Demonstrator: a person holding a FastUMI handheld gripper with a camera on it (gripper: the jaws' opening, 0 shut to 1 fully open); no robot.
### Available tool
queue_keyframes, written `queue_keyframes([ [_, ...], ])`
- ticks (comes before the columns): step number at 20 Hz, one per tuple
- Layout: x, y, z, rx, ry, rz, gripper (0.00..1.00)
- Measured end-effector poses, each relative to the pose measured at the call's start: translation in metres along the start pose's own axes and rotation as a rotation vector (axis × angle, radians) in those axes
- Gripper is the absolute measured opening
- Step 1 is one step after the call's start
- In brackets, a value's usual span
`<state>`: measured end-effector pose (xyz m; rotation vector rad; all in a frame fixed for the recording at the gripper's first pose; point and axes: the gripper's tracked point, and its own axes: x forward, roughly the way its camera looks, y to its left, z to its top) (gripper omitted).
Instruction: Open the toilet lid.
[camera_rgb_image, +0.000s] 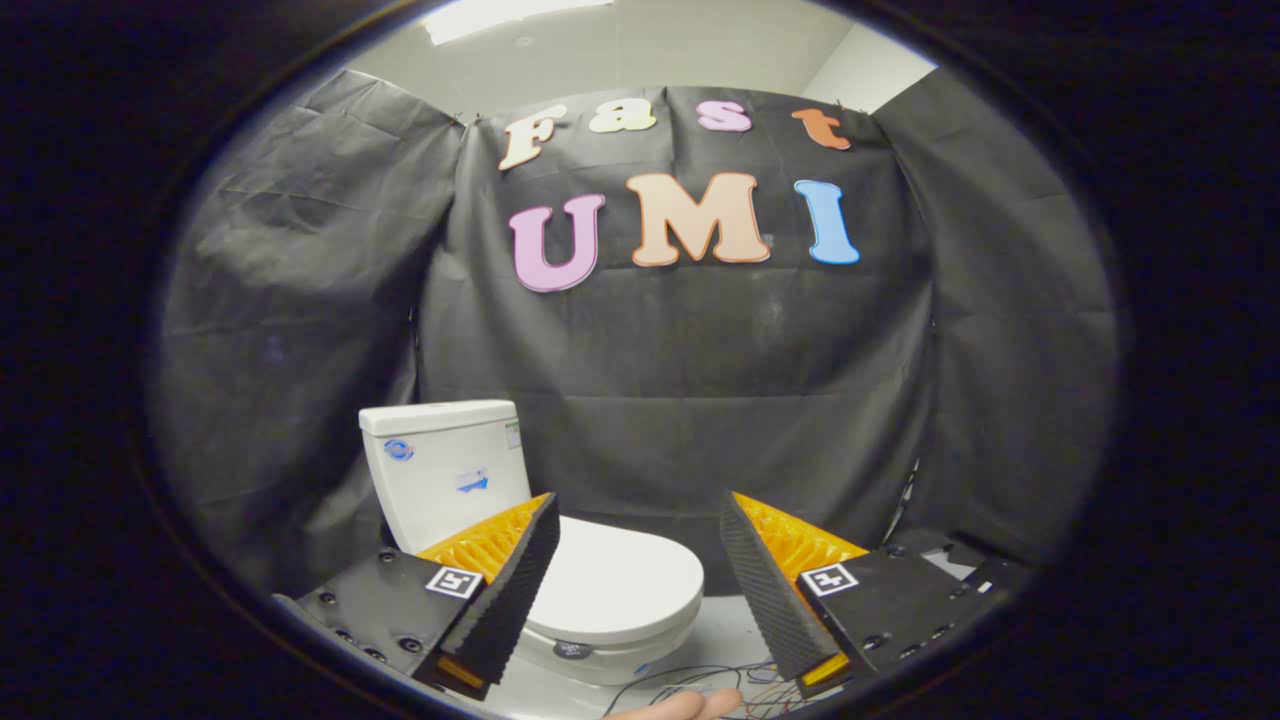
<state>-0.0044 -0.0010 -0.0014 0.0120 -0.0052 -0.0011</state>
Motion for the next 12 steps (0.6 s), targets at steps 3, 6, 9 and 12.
queue_keyframes([
  [3,-0.0004,-0.0026,0.0077,0.004,-0.019,-0.003,1.00],
  [6,0.0001,-0.0012,0.0028,0.007,-0.010,-0.003,0.99],
  [9,0.0008,-0.0036,0.0042,0.011,-0.011,-0.005,1.00],
  [12,0.0042,-0.0035,0.0006,0.009,-0.002,-0.008,0.99],
])
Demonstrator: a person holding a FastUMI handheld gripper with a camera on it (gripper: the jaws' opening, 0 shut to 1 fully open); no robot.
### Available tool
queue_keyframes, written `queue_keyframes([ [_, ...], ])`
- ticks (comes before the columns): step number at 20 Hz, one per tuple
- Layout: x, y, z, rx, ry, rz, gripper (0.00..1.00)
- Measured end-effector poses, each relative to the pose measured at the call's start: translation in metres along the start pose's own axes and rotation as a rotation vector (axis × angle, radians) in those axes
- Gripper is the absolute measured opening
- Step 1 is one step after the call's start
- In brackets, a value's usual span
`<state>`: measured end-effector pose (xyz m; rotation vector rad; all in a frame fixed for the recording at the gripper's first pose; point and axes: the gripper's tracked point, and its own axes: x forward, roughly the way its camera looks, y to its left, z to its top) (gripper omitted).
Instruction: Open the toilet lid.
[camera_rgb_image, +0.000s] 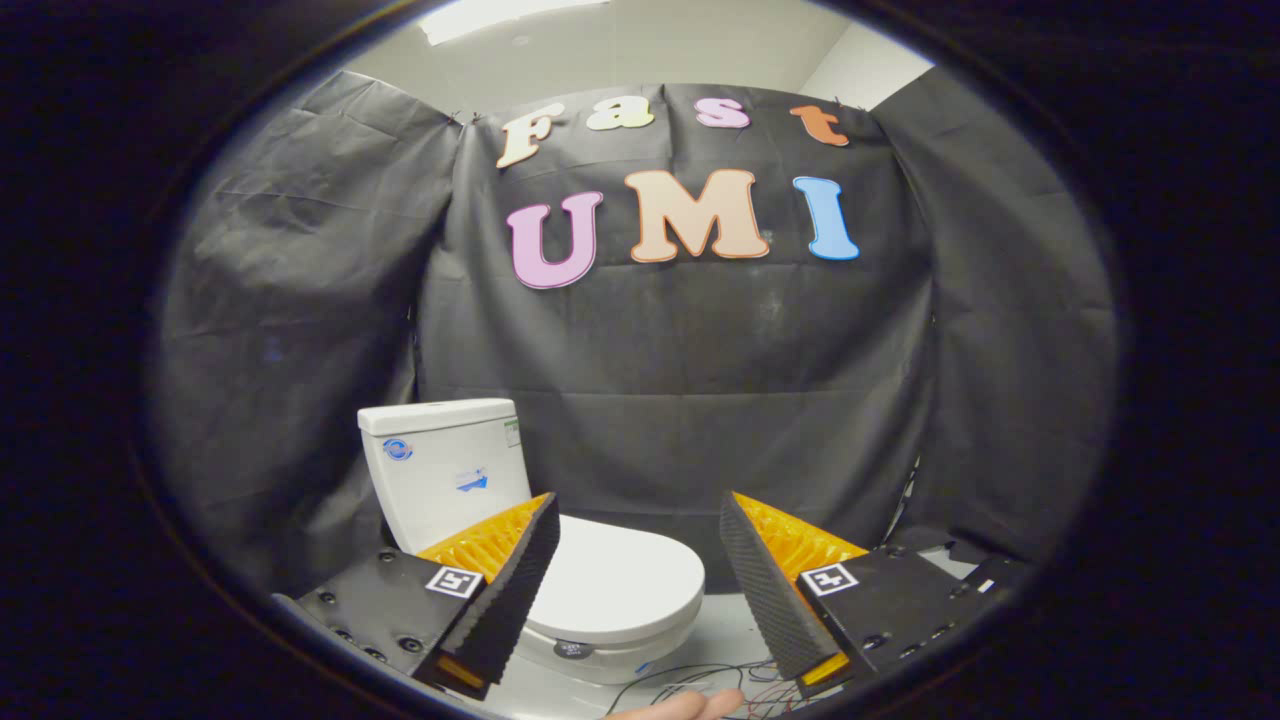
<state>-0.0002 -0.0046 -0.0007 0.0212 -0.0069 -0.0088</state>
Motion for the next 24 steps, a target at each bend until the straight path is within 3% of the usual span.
queue_keyframes([
  [8,0.025,0.004,0.011,0.006,-0.046,0.008,0.99],
  [14,0.058,0.028,-0.020,0.157,-0.024,0.045,0.98],
  [18,0.063,0.037,-0.053,0.348,-0.037,0.019,0.98],
  [24,0.059,0.054,-0.116,0.531,0.026,-0.045,0.98],
])
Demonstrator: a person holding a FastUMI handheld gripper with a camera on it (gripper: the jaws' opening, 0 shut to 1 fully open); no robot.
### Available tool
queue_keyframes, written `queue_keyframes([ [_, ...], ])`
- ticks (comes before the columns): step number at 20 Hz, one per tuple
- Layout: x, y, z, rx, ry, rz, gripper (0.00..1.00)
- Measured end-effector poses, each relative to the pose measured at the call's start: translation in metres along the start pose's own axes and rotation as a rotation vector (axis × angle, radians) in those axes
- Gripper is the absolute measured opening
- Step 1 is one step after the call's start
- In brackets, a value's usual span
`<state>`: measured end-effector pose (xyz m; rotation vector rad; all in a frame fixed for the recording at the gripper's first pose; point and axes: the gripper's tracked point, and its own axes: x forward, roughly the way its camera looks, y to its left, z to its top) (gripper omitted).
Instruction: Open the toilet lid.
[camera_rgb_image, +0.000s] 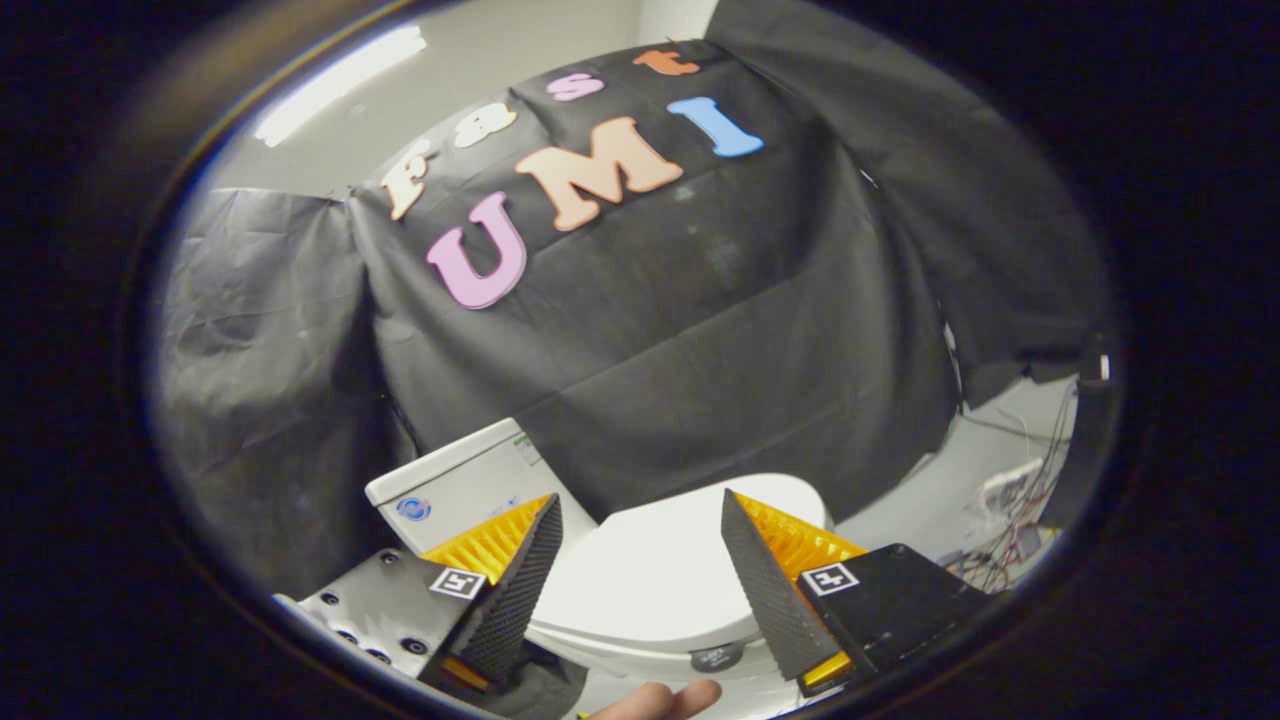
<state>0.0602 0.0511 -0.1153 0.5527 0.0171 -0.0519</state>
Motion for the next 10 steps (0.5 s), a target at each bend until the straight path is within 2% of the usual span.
queue_keyframes([
  [4,-0.011,-0.014,-0.020,0.118,-0.073,-0.049,0.98],
  [10,-0.022,-0.045,-0.060,0.283,0.015,-0.103,0.97],
])
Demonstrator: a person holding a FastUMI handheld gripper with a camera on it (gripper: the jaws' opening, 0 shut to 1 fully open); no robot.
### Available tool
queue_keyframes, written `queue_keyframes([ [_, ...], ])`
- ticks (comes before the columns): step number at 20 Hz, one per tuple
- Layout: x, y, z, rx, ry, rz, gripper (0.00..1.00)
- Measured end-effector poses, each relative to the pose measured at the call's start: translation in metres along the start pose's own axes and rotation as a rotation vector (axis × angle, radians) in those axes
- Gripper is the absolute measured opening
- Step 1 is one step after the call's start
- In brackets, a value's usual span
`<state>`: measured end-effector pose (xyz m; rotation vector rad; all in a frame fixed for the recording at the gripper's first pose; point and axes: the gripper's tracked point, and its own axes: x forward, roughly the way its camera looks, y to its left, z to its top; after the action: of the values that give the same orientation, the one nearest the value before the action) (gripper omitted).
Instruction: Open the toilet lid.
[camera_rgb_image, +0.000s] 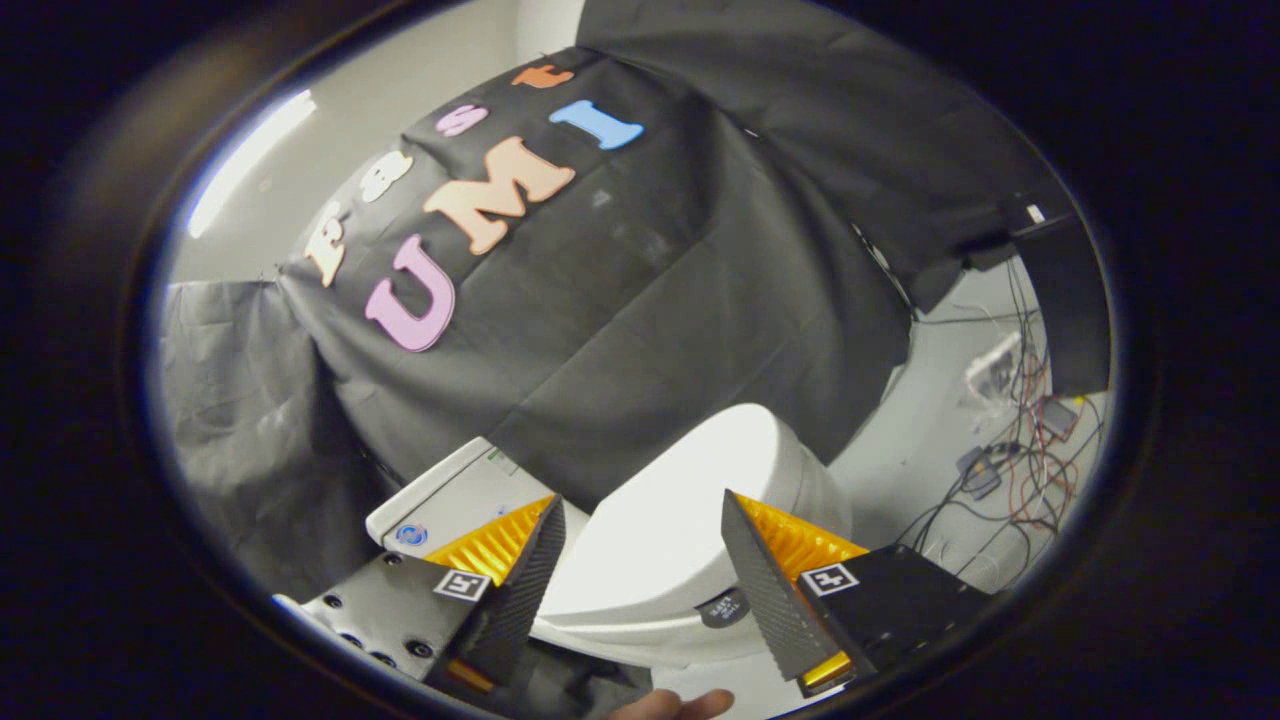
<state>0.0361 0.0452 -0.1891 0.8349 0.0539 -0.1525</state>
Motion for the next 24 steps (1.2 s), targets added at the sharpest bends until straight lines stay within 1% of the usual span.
queue_keyframes([
  [2,0.000,-0.017,-0.017,0.048,0.056,-0.032,0.97],
  [4,0.001,-0.030,-0.025,0.104,0.090,-0.056,0.97],
  [6,0.000,-0.041,-0.035,0.144,0.128,-0.090,0.95],
  [7,0.001,-0.041,-0.040,0.155,0.158,-0.096,0.94],
  [9,0.000,-0.038,-0.049,0.185,0.187,-0.077,0.92],
  [10,0.001,-0.042,-0.055,0.211,0.202,-0.082,0.91],
  [13,0.002,-0.050,-0.081,0.278,0.269,-0.129,0.90],
  [16,0.012,-0.057,-0.102,0.295,0.315,-0.137,0.90],
  [19,0.021,-0.069,-0.121,0.345,0.368,-0.172,0.90],
  [20,0.021,-0.067,-0.128,0.358,0.380,-0.169,0.81],
  [21,0.033,-0.067,-0.128,0.361,0.370,-0.157,0.72],
  [24,0.039,-0.056,-0.125,0.373,0.370,-0.104,0.44],
])
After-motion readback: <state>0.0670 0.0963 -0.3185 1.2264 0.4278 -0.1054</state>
